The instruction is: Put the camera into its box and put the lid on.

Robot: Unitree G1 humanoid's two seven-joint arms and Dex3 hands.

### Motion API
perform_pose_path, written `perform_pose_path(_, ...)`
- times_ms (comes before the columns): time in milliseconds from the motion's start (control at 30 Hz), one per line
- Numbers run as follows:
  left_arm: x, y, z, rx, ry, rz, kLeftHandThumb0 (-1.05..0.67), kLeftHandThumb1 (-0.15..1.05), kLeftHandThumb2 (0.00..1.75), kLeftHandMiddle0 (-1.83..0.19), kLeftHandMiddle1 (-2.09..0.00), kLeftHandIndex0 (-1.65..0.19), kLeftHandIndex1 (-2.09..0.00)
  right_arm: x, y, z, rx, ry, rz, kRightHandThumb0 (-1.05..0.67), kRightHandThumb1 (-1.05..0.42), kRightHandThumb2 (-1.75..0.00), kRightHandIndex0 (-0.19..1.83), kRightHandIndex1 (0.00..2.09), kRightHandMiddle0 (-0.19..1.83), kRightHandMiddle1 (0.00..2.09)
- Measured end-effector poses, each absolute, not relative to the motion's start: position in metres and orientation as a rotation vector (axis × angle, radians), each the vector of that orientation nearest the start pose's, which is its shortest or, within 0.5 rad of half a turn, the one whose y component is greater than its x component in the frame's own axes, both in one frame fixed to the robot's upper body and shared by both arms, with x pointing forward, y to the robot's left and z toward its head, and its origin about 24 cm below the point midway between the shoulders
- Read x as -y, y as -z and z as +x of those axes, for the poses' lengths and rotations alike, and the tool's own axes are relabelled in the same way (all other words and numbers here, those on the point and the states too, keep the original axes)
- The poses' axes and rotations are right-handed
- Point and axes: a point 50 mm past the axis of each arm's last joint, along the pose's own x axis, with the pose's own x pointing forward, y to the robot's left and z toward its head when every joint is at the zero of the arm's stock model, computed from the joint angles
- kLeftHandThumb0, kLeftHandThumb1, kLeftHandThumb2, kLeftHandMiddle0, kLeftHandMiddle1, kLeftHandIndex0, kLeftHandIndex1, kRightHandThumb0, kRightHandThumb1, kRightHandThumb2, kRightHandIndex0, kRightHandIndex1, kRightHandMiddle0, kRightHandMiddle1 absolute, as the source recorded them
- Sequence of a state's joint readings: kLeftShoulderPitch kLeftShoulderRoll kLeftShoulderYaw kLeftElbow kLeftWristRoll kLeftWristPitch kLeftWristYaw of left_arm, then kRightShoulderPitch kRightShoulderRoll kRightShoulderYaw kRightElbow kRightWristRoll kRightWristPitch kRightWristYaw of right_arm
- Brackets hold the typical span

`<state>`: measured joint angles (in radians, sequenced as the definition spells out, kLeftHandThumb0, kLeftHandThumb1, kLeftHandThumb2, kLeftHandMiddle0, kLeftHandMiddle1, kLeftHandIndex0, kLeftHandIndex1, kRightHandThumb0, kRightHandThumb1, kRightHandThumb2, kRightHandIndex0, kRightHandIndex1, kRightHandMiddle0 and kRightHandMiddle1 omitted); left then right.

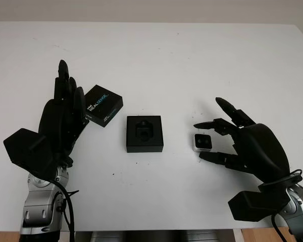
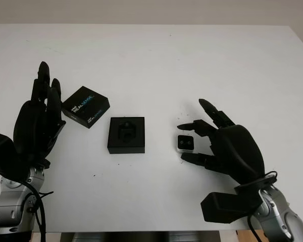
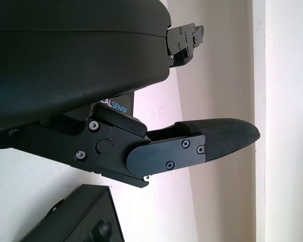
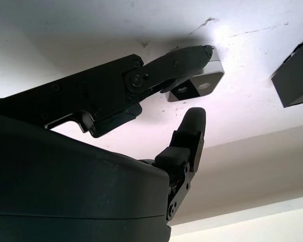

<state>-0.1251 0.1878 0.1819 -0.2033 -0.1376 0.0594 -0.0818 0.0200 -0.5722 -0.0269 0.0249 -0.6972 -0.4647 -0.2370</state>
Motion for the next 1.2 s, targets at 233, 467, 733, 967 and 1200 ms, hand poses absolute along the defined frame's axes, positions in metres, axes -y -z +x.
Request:
perform_pose_path(233, -0.2069, -0.1259, 0.267, 0.291, -0.027, 0.066, -0.83, 1.05, 0.62, 0.19, 0.0, 0.19, 0.0, 0.2254, -0.0945, 0.2416, 0.496, -0.06, -1.199, -0.64, -0.93, -0.06, 0.26, 0.06, 0.58, 0.6)
perform_pose_path(467, -0.2068, -0.1264, 0.2667, 0.297, -0.022, 0.068, -0.83, 1.05, 0.62, 0.19, 0.0, 0.19, 0.0, 0.2245, -0.0953, 0.2432, 0.497, -0.058, -1.203, -0.63, -0.93, -0.06, 0.25, 0.05, 0.58, 0.61)
perform_pose_path(733, -0.2071, -0.1264, 0.2667, 0.298, -0.028, 0.067, -0.84, 1.05, 0.61, 0.19, 0.0, 0.19, 0.0, 0.2247, -0.0952, 0.2432, 0.497, -0.058, -1.208, -0.55, -0.95, -0.06, 0.29, 0.07, 0.68, 0.71)
perform_pose_path(967, -0.2074, -0.1258, 0.2669, 0.291, -0.032, 0.066, -0.84, 1.05, 0.61, 0.19, 0.0, 0.19, 0.0, 0.2253, -0.0956, 0.2429, 0.511, -0.056, -1.246, -0.51, -1.0, -0.06, 0.36, 0.06, 0.58, 1.11)
perform_pose_path(1200, -0.2075, -0.1274, 0.2664, 0.293, -0.04, 0.068, -0.84, 1.05, 0.61, 0.19, 0.0, 0.19, 0.0, 0.2255, -0.0956, 0.2429, 0.522, -0.07, -1.296, -0.51, -1.04, -0.06, 0.42, 0.07, 0.54, 1.28)
